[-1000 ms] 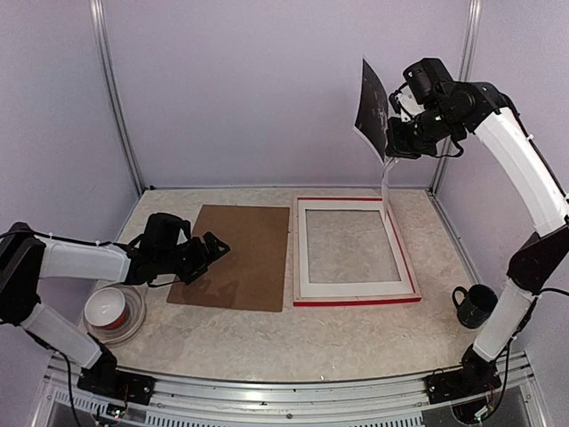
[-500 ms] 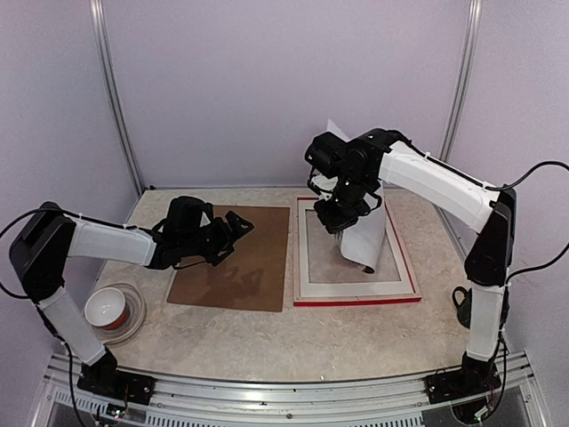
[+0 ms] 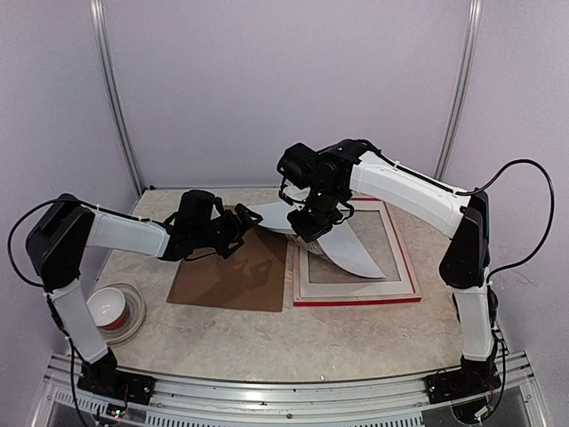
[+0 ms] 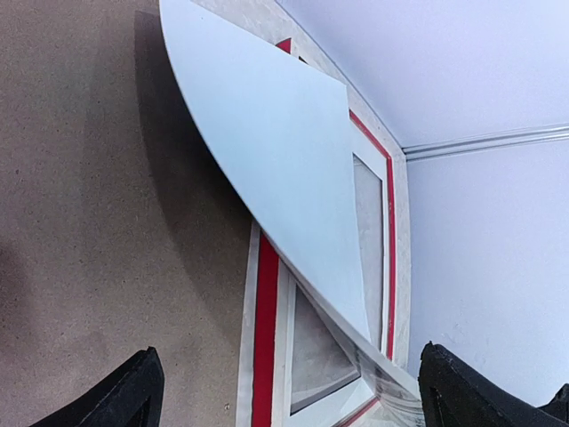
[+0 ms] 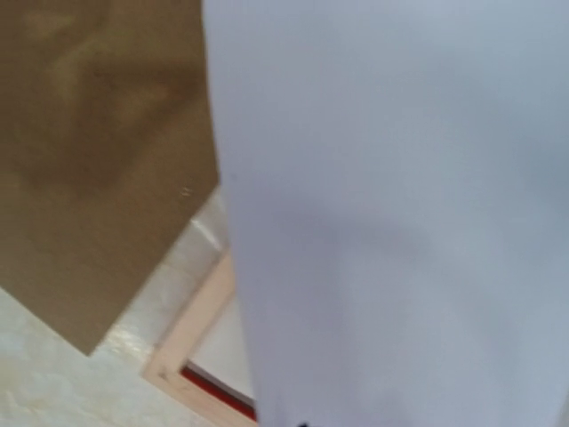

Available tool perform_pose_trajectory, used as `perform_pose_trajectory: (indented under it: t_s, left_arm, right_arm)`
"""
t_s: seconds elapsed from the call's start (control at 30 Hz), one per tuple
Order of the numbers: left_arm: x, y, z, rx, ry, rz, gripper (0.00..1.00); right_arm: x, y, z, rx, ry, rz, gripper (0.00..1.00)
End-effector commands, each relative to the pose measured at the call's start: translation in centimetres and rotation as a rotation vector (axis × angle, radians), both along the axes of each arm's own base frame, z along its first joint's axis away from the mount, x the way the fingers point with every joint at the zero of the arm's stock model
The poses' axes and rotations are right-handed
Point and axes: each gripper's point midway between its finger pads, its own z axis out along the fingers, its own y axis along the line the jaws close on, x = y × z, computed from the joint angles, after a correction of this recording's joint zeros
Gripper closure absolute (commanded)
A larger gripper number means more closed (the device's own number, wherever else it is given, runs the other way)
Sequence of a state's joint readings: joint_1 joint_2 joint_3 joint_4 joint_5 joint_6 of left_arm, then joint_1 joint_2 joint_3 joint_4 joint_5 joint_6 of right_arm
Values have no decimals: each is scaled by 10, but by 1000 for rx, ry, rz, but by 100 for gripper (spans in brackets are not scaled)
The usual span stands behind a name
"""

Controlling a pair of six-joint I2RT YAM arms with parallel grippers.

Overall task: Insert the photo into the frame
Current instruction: Turn over the photo.

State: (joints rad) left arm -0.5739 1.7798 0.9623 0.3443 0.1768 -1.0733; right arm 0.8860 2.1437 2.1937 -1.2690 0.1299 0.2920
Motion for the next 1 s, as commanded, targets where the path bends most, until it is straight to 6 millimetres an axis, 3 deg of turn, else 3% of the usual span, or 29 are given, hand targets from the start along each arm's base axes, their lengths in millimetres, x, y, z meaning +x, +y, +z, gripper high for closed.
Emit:
perform_pose_trajectory:
  t_s: [0.0,0.2,0.57,0.73,0.97]
  left_arm:
    - [10,1,-4,-22,0,12,1]
    - [12,2,-13,-59,5,18,1]
    - [3,-25,-41,-131,51,-62,1]
    - [1,-28,-46,-196,49,-70,5]
    - [0,-34,-46,-272,39,-87,9]
  right_arm:
    - [-17,24,-15,25,27,70,92]
    - [-36,38,-51,21,86,106,91]
    - [-57,56,-70,38,123,143,91]
    - [-64,59,-73,44,124,152,77]
    - [-68,55,-79,43,127,154,70]
